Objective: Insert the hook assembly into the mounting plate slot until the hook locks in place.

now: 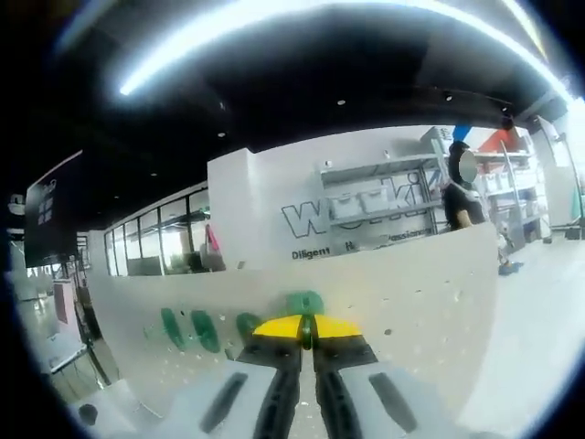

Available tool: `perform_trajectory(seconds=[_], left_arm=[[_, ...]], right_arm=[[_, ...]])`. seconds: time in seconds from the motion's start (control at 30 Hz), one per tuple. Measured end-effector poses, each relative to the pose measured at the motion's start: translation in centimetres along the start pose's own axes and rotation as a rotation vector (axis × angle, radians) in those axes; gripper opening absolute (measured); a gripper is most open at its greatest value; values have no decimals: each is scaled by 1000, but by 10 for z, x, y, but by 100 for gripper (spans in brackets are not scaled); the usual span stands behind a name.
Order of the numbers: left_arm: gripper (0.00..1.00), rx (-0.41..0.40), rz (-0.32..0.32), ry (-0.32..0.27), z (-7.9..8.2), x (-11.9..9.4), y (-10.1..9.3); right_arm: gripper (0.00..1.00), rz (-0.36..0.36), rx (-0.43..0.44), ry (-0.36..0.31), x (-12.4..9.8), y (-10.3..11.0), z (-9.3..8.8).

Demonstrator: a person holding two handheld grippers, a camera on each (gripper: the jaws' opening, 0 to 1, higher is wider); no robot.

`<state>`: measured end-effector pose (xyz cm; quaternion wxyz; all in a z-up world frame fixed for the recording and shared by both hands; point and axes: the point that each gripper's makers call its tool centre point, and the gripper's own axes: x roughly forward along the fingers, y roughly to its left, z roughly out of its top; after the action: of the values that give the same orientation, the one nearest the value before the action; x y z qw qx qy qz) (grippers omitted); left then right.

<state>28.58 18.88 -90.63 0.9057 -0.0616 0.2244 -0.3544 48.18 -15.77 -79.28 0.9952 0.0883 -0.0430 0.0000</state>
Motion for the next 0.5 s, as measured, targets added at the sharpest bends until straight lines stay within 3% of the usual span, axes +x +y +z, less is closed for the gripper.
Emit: perform_trajectory(seconds=[0.5], left_arm=[[86, 10, -27, 37, -5, 11, -6]], right_arm=[[1, -2, -31, 5, 2, -3, -14]])
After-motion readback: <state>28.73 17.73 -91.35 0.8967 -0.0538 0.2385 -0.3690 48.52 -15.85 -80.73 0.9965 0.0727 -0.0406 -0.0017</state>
